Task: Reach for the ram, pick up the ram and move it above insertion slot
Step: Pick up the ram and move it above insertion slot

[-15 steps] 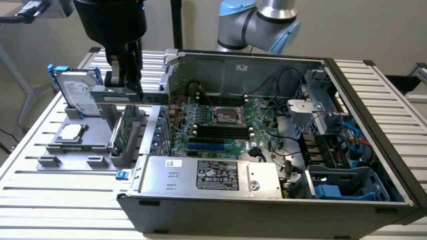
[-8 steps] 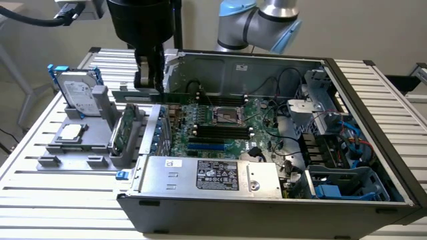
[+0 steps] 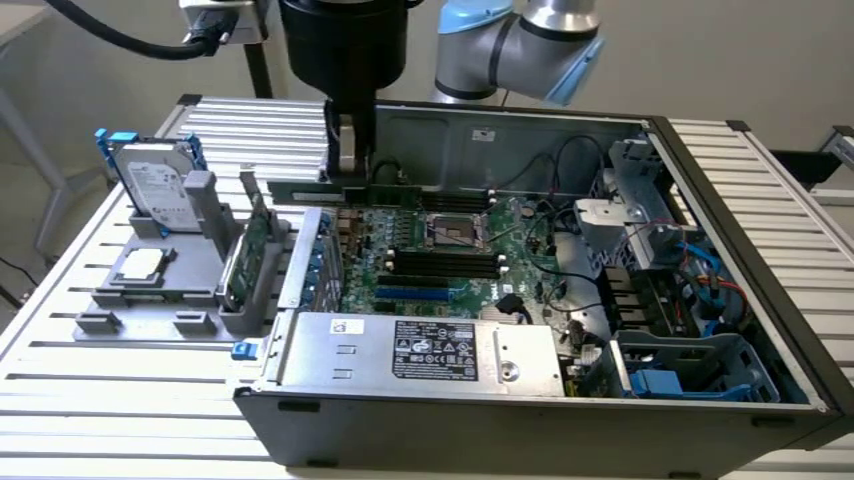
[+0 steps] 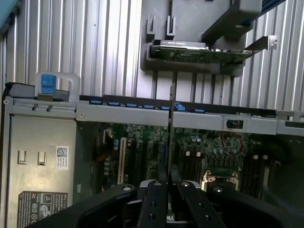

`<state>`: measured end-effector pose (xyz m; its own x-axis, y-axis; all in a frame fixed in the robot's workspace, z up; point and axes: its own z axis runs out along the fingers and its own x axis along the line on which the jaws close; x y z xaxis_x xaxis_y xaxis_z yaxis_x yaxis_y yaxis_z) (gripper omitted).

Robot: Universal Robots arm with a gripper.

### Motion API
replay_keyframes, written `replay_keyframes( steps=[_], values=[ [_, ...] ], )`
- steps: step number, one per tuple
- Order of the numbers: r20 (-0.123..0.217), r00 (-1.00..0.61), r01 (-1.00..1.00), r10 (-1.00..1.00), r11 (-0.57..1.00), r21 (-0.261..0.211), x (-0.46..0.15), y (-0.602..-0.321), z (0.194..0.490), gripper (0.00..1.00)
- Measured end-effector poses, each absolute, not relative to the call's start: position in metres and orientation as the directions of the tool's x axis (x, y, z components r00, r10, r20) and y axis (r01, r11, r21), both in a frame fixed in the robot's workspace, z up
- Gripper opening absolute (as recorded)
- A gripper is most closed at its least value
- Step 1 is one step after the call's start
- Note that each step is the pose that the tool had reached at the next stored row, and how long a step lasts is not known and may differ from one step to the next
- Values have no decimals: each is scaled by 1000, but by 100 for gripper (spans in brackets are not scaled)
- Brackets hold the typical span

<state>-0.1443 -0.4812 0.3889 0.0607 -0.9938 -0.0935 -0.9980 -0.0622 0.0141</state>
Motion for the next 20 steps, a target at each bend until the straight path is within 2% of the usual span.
replay_keyframes(
  steps=[9, 20],
  values=[
    [-94, 61, -998, -994, -62, 14, -104, -474, 386, 14],
    [-93, 61, -998, -994, -62, 14, -79, -431, 378, 14]
  ],
)
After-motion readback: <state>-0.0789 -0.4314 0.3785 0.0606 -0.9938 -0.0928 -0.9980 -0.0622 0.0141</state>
